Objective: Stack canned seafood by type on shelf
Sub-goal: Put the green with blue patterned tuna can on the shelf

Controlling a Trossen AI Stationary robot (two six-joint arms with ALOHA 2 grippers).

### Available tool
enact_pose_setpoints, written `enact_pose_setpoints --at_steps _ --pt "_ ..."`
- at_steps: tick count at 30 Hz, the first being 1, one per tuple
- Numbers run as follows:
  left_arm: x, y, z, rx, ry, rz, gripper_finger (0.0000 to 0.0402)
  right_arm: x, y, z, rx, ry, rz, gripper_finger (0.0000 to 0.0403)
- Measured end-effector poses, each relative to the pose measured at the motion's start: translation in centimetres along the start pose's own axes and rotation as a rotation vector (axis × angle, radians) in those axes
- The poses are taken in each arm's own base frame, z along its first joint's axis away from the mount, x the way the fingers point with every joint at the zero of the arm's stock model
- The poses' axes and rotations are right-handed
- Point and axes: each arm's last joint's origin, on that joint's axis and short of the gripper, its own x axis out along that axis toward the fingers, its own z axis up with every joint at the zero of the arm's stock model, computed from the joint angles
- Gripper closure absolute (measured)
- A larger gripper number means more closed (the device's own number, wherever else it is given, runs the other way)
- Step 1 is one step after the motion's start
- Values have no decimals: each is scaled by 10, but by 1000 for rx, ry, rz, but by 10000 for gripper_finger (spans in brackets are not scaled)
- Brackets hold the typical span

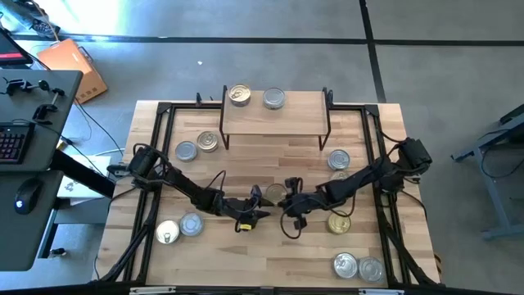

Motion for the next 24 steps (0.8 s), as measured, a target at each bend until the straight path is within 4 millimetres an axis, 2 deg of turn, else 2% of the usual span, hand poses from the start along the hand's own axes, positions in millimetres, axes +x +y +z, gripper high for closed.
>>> enact_pose_setpoints --at_steps 5,10,16,24 --pt "1 1 -2 21 11 8 188 -7 -6 17 42 -34 -5 401" --pt "1 4 -5 4 96 79 188 -18 -16 21 74 -51 31 402" --pt "2 6 -9 -27 110 88 188 -27 -35 30 160 -136 106 403" --pt "5 9 -14 -166 103 80 188 -27 -42 30 192 -149 101 403"
